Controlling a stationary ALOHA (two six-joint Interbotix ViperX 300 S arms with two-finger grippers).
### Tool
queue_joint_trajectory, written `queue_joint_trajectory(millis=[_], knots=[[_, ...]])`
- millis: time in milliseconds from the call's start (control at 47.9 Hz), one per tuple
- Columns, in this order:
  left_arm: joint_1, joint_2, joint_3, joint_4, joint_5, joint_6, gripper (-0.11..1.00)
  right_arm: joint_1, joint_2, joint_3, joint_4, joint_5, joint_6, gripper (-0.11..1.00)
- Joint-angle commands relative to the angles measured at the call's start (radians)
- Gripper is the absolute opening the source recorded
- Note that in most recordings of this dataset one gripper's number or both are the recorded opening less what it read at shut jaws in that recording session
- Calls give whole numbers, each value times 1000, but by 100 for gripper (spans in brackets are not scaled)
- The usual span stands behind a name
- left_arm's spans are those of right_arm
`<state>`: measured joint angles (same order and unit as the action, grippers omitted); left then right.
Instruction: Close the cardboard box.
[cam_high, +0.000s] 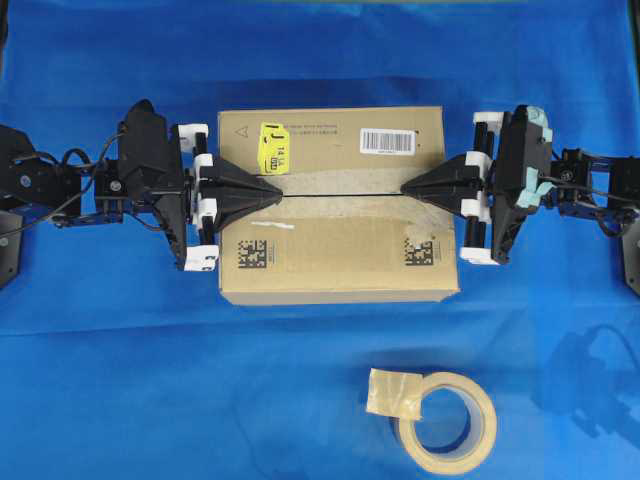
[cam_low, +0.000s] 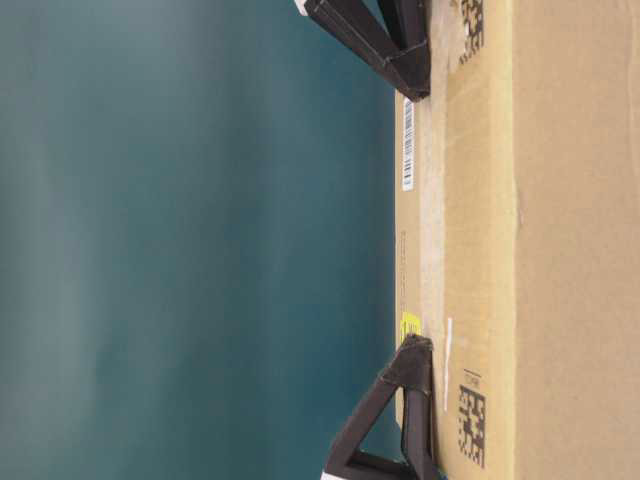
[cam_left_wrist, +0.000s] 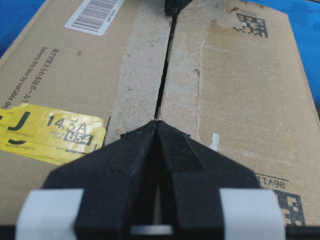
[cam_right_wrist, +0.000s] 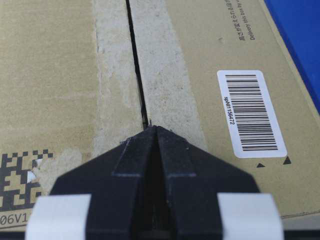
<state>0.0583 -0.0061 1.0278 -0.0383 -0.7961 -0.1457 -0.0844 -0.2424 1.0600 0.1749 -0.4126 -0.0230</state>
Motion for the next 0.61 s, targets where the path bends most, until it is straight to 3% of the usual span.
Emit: queue_joint_trajectory(millis=[0,585], knots=[[3,-5,-6,2,-3,-3,0,-3,-5,-15,2,-5,2,0],[3,-6,-5,0,2,-3,0,5,-5,-14,2,-8,3,0]])
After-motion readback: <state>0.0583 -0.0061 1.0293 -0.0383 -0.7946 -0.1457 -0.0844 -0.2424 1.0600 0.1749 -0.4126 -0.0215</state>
